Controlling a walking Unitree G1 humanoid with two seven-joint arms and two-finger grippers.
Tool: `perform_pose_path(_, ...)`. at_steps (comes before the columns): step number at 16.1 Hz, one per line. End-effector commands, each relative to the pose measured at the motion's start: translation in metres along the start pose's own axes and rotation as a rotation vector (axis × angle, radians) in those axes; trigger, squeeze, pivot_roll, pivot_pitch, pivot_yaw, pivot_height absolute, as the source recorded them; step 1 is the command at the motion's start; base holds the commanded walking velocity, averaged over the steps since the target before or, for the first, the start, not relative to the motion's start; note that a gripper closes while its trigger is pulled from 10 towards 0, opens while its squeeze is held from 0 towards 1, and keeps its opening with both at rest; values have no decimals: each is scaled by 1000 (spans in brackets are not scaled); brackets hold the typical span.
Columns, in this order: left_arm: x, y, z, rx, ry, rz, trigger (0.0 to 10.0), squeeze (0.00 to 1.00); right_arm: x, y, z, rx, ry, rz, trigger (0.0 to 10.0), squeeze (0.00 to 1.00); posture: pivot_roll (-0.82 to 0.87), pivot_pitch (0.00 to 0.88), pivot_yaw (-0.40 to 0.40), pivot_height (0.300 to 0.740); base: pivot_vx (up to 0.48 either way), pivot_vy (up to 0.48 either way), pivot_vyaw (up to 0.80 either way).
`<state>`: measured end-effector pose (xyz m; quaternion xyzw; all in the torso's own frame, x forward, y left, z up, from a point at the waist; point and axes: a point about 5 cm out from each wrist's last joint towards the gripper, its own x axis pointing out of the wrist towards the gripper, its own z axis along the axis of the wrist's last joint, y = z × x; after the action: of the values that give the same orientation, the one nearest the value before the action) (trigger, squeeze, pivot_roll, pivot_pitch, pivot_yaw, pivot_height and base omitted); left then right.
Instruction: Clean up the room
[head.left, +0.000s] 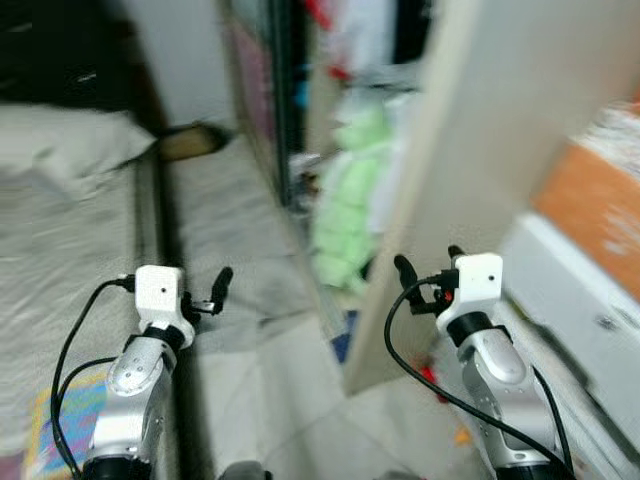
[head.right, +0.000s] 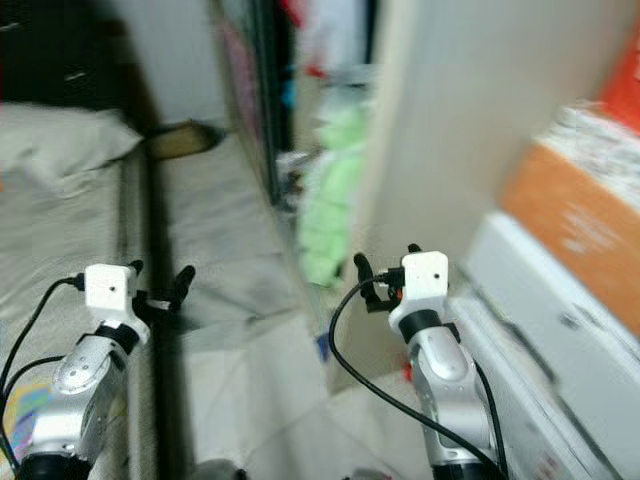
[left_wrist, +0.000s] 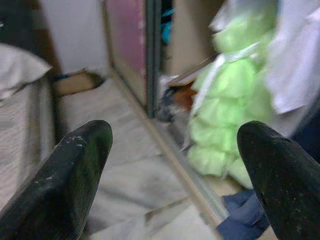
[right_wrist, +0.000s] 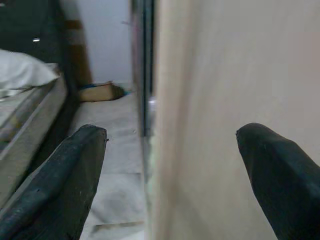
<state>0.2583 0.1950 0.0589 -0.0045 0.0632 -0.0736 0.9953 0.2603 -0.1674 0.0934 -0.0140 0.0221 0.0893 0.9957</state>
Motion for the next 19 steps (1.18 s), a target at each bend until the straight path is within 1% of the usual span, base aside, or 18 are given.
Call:
perform_pose_path(1, 4, -1, 4, 3, -9, -7, 10000, 0, 2, -4, 5, -10, -15, -13, 10000, 0, -57, 0, 10, 740, 0, 0, 800)
perform_pose_path(4, 4, -7, 5, -12, -19, -24, 10000, 0, 0, -3, 4, -12, -15, -11, 10000, 0, -60, 0, 13, 740, 0, 0, 800)
perform_pose_path(7, 3, -10, 3, -11, -16, -27, 10000, 0, 1, -4, 4, -13, -12, -9, 10000, 0, -60, 0, 14, 740, 0, 0, 800)
perform_pose_path(9, 4, -10, 3, -8, -12, -29, 10000, 0, 1, -1, 2, 0, 2, 23, 10000, 0, -60, 0, 14, 740, 0, 0, 800)
perform_pose_path(11, 4, -10, 3, -3, -9, -30, 10000, 0, -3, 14, -6, 14, 70, 173, 10000, 0, -61, 0, 14, 740, 0, 0, 800)
perform_pose_path(12, 5, -10, 3, -1, -9, -31, 10000, 0, -6, 21, -12, 26, 126, 257, 10000, 0, -62, 0, 14, 740, 0, 0, 800)
perform_pose_path(13, 5, -11, 3, 3, -7, -31, 10000, 0, -17, 28, -24, -13, 224, 388, 10000, 0, -62, 0, 14, 740, 0, 0, 800)
perform_pose_path(14, 6, -11, 3, 6, -6, -32, 10000, 0, -32, 32, -30, -7, 291, 506, 10000, 0, -64, 0, 13, 740, 0, 0, 800)
perform_pose_path(15, 6, -11, 3, 8, -5, -32, 10000, 0, -40, 33, -30, -35, 285, 568, 10000, 0, -65, 0, 13, 740, 0, 0, 800)
perform_pose_path(16, 5, -11, 2, 8, -3, -31, 10000, 0, -48, 31, -31, -44, 305, 597, 10000, 0, -72, 0, 13, 740, 0, 0, 800)
perform_pose_path(17, 5, -11, 2, 8, -2, -31, 10000, 0, -50, 31, -31, -62, 300, 612, 10000, 0, -74, 0, 15, 740, 0, 0, 800)
perform_pose_path(19, 8, -15, 2, 10, -2, -42, 10000, 0, -33, 28, -18, -66, 215, 535, 10000, 0, -79, 0, 21, 740, 0, 0, 800)
